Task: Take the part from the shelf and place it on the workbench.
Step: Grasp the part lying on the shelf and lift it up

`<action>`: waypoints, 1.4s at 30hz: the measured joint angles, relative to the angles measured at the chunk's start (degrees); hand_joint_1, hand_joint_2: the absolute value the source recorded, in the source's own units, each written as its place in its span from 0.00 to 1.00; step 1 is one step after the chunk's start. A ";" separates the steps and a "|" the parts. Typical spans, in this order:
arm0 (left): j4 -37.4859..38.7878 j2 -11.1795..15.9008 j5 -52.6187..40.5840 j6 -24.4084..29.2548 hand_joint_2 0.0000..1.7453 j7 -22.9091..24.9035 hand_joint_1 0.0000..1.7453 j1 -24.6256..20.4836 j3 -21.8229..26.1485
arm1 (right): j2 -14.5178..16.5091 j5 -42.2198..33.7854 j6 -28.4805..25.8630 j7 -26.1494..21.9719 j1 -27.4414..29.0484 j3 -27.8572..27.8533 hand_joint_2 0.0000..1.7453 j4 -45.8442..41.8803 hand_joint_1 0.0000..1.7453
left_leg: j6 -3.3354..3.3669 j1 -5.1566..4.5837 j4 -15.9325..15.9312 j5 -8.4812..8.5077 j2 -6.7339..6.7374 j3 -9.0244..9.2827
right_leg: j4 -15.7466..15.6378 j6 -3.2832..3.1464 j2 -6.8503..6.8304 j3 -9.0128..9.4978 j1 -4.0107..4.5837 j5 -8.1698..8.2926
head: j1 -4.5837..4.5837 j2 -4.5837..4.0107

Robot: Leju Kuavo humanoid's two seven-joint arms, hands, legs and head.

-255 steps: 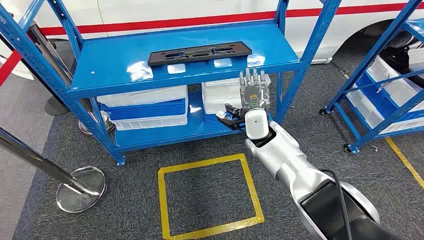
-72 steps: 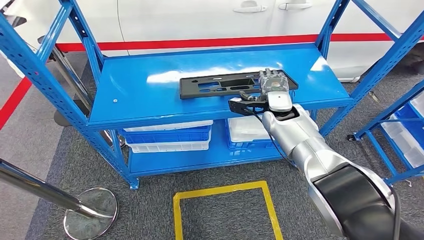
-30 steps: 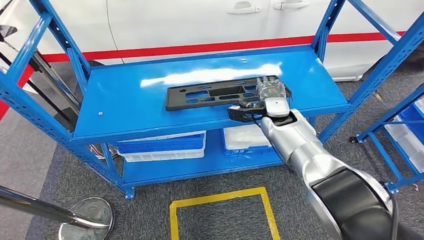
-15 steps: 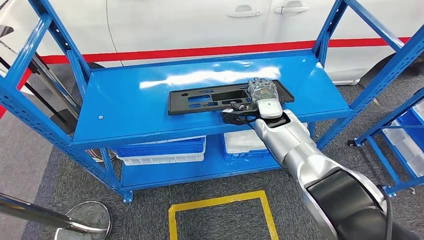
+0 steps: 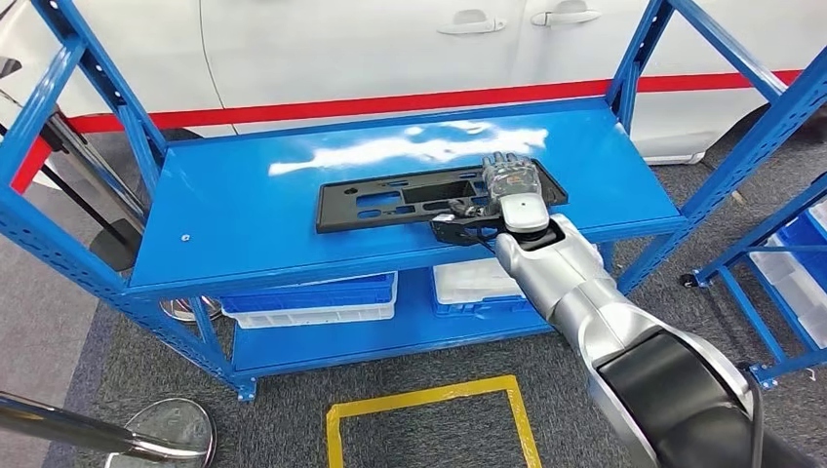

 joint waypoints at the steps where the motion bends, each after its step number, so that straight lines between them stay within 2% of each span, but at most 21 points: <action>1: 0.00 -0.01 -0.03 -0.01 0.00 -0.02 0.00 0.02 0.00 | 0.14 0.04 -0.01 -0.05 -0.03 0.06 0.00 -0.01 0.00 | -0.23 0.05 1.41 -0.90 0.01 -0.53 | -0.28 -0.33 0.04 0.28 -0.14 0.03 | 0.00 0.00; 4: 0.00 -0.03 -0.10 -0.07 0.00 -0.14 0.00 0.00 0.02 | 0.68 0.08 -0.03 -0.30 0.29 0.49 0.00 -0.03 0.00 | -0.59 0.16 11.73 -5.21 0.02 -5.71 | -0.39 -1.05 0.11 0.73 -0.06 -0.27 | -0.01 0.00; 6: 0.00 -0.03 -0.13 -0.09 0.00 -0.15 0.00 -0.02 0.05 | 0.94 0.08 0.01 -0.39 0.84 0.76 0.00 -0.01 0.00 | -0.61 0.17 15.42 -5.28 0.02 -8.32 | -0.18 -1.18 0.15 0.92 0.07 -0.64 | -0.01 -0.01; 7: 0.00 -0.03 -0.13 -0.08 0.00 -0.11 0.00 0.02 0.08 | 1.04 0.08 0.05 -0.42 1.03 0.85 0.00 0.00 0.00 | -0.54 0.17 14.08 -3.70 0.03 -8.09 | -0.04 -1.13 0.18 1.09 0.09 -0.87 | -0.01 -0.01; 9: 0.00 -0.02 -0.13 0.00 0.00 -0.02 0.00 0.10 0.18 | 1.23 0.08 0.17 -0.42 1.14 0.96 0.00 0.01 0.00 | -0.27 0.15 7.14 0.56 0.02 -5.30 | 0.26 -0.85 0.26 1.51 0.12 -1.47 | 0.01 0.00; 11: 0.00 -0.01 -0.13 0.14 0.00 0.03 0.00 0.08 0.34 | 1.38 0.08 0.30 -0.42 1.06 1.00 0.00 0.01 0.00 | 0.03 -0.02 1.70 2.39 -0.04 -2.91 | 0.59 -0.40 0.34 1.54 0.28 -1.90 | 0.01 0.00; 14: 0.00 -0.02 -0.13 0.28 0.00 0.05 0.00 -0.05 0.51 | 1.58 0.08 0.50 -0.45 1.08 1.14 0.00 0.01 0.00 | 0.66 -0.13 0.54 2.11 -0.13 -2.42 | 0.56 0.23 0.38 1.44 0.36 -2.04 | 0.01 0.00; 16: 0.00 -0.04 -0.13 0.32 0.00 0.08 0.00 -0.01 0.56 | 1.61 0.08 0.59 -0.46 1.04 1.20 0.00 0.01 0.00 | 1.25 0.00 0.08 2.14 -0.08 -1.94 | 2.08 0.69 0.26 0.93 0.26 -3.14 | 0.02 -0.01; 19: 0.00 -0.07 -0.13 0.35 0.00 0.10 0.00 -0.02 0.66 | 1.61 0.08 0.64 -0.46 1.10 1.22 0.00 0.02 0.00 | 1.97 -0.01 -0.14 1.90 -0.01 -1.44 | 12.16 1.25 0.07 -4.19 0.14 -7.59 | 0.03 -0.01; 21: 0.00 -0.03 -0.13 0.35 0.00 0.09 0.00 -0.05 0.77 | 1.61 0.08 0.70 -0.46 1.40 1.25 0.00 0.03 0.00 | 2.14 -0.12 -0.12 1.68 -0.03 -1.23 | 16.96 1.32 0.06 -7.35 0.08 -8.16 | 0.03 -0.01; 23: 0.00 -0.01 -0.13 0.35 0.00 0.10 0.00 -0.05 0.85 | 1.61 0.08 0.72 -0.46 1.50 1.27 0.00 0.03 0.00 | 2.11 -0.22 -0.11 1.35 -0.10 -0.74 | 13.00 0.98 0.06 -6.17 0.11 -4.49 | 0.03 -0.01; 25: 0.00 -0.12 -0.13 0.34 0.00 0.12 0.00 -0.01 0.90 | 1.61 0.08 0.72 -0.46 1.29 1.27 0.00 0.03 0.00 | 1.90 -0.36 -0.09 0.94 -0.13 -0.27 | 4.91 0.27 0.01 -2.60 0.42 -0.67 | 0.03 0.00; 26: 0.00 -0.19 -0.13 0.32 0.00 0.10 0.00 -0.01 0.91 | 1.61 0.07 0.73 -0.46 1.16 1.27 0.00 0.03 0.00 | 1.73 -0.40 -0.07 0.81 -0.12 -0.21 | 2.16 -0.01 -0.02 -1.30 0.63 0.16 | 0.03 0.00; 28: 0.00 -0.27 -0.14 0.21 0.00 0.04 0.00 -0.07 0.94 | 1.63 0.01 0.78 -0.48 1.03 1.33 0.00 0.03 0.00 | 1.26 -0.40 -0.17 0.73 -0.08 -0.24 | 0.49 -0.36 0.00 -0.46 1.02 0.11 | 0.02 -0.01; 31: 0.00 -0.24 -0.15 0.09 0.00 0.01 0.00 -0.13 0.96 | 1.63 -0.12 0.81 -0.49 1.07 1.40 0.00 -0.01 0.00 | 0.47 -0.35 0.55 -0.02 -0.01 -0.34 | -0.59 -1.04 0.00 0.35 0.60 0.25 | 0.01 -0.01; 33: 0.00 -0.19 -0.15 0.07 0.00 0.01 0.00 -0.07 0.96 | 1.68 -0.17 0.82 -0.49 1.08 1.41 0.00 -0.01 0.00 | 0.04 -0.22 5.54 -2.66 0.00 -2.59 | -1.21 -1.50 -0.08 1.07 0.31 0.31 | -0.01 0.00; 35: 0.00 -0.18 -0.15 0.04 0.00 -0.06 0.00 -0.05 0.96 | 1.72 -0.18 0.85 -0.52 1.25 1.43 0.00 0.00 0.00 | -0.34 -0.02 12.93 -5.57 -0.01 -6.55 | -1.25 -1.75 -0.07 1.29 0.35 0.13 | -0.02 -0.01; 36: 0.00 -0.18 -0.15 0.05 0.00 -0.18 0.00 -0.04 0.96 | 1.72 -0.18 0.87 -0.55 1.41 1.44 0.00 0.01 0.00 | -0.50 0.09 15.05 -5.84 0.00 -7.93 | -1.18 -1.76 -0.04 1.35 0.37 0.00 | -0.03 -0.01; 38: 0.00 -0.16 -0.17 0.28 0.00 -0.52 0.00 -0.01 0.97 | 1.72 -0.22 0.90 -0.63 1.62 1.46 0.00 0.01 0.00 | -0.67 0.26 12.65 -2.96 0.01 -7.44 | -0.84 -1.53 0.09 1.50 0.29 -0.39 | -0.03 -0.01; 40: 0.00 -0.11 -0.18 0.61 0.00 -0.71 0.00 -0.01 0.99 | 1.72 -0.34 0.91 -0.65 1.62 1.46 0.00 0.01 0.00 | -0.63 0.26 5.06 1.04 0.00 -4.04 | -0.18 -1.06 0.23 1.57 0.26 -1.02 | -0.03 -0.01; 42: 0.00 -0.09 -0.26 0.63 0.00 -0.75 0.00 -0.06 1.02 | 1.71 -0.51 0.91 -0.68 1.63 1.47 0.00 0.01 0.00 | -0.32 0.15 0.74 2.25 -0.12 -2.02 | 0.41 -0.60 0.31 1.39 0.40 -1.49 | 0.01 -0.01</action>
